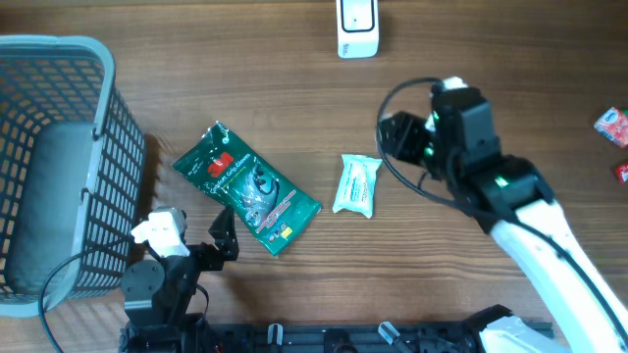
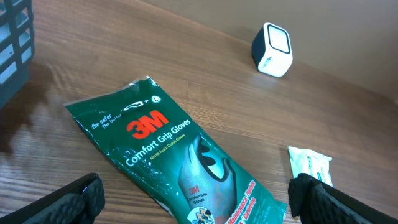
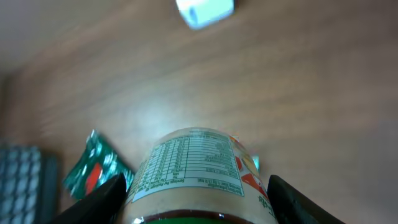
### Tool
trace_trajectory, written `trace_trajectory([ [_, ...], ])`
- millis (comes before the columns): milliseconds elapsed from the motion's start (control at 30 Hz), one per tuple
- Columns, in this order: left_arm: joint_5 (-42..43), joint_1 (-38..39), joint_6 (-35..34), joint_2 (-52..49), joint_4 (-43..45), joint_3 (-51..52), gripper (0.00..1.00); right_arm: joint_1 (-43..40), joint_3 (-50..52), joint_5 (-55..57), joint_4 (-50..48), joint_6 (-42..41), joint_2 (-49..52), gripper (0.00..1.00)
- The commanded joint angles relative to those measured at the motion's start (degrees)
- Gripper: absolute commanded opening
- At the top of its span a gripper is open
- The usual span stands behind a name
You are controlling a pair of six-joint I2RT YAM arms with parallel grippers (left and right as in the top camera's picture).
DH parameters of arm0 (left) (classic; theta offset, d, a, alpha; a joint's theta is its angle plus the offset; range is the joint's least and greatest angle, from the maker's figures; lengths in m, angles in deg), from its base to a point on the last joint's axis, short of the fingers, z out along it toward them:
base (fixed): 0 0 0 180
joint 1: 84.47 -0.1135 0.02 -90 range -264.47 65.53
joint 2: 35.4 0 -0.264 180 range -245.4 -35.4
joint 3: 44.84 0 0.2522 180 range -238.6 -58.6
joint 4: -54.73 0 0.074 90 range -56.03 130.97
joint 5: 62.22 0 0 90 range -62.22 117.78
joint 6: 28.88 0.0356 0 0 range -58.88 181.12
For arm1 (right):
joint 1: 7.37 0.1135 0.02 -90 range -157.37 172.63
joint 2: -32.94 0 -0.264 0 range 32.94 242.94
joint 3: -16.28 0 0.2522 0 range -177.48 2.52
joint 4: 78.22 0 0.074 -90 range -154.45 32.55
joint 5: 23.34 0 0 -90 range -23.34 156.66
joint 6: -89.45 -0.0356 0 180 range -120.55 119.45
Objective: Scan the item barcode
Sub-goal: 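Carry the jar to the far right edge and set it down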
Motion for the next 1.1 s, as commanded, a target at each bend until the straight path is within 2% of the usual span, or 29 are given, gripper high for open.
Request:
trace_trajectory([
  [0,-0.35,0.26,-0.46,0.28,0.15,0.42,1.0,-0.09,0.07,6.88,-9.57,6.93,7.63,0.24],
  [167,-0.35,0.26,-0.46,0.28,0.15,0.42,1.0,-0.13,0.04,7.23,-30.62,15.63,17.31,0.26],
  [367,-0.35,0.26,-0.46,0.28,0.15,0.42,1.0,-0.15,0.04,12.0,-57.4,26.38,27.78,0.35],
  [533,-0.35,0.26,-0.46,0.28,0.15,0.42,1.0,-1.36,-4.26,12.46,-73.61,28.11,40.48,0.36],
  [633,-0.35,0.26,-0.46,0.28,0.15,0.42,1.0,-2.54,-12.09,12.39,-77.7,27.98,49.83,0.35],
  [667,-0.35,0.26,-0.46,0.28,0.15,0.42,1.0,-2.99,-17.44,12.44,-78.25,28.13,54.6,0.34],
  [833,-0.35,0.24,-0.46,0.28,0.15,0.42,1.0,-3.56,-29.86,11.28,-78.42,27.93,64.15,0.34],
  [1067,-0.35,0.26,-0.46,0.28,0.15,0.42,1.0,-3.78,-31.8,10.71,-79.01,27.69,65.11,0.34],
])
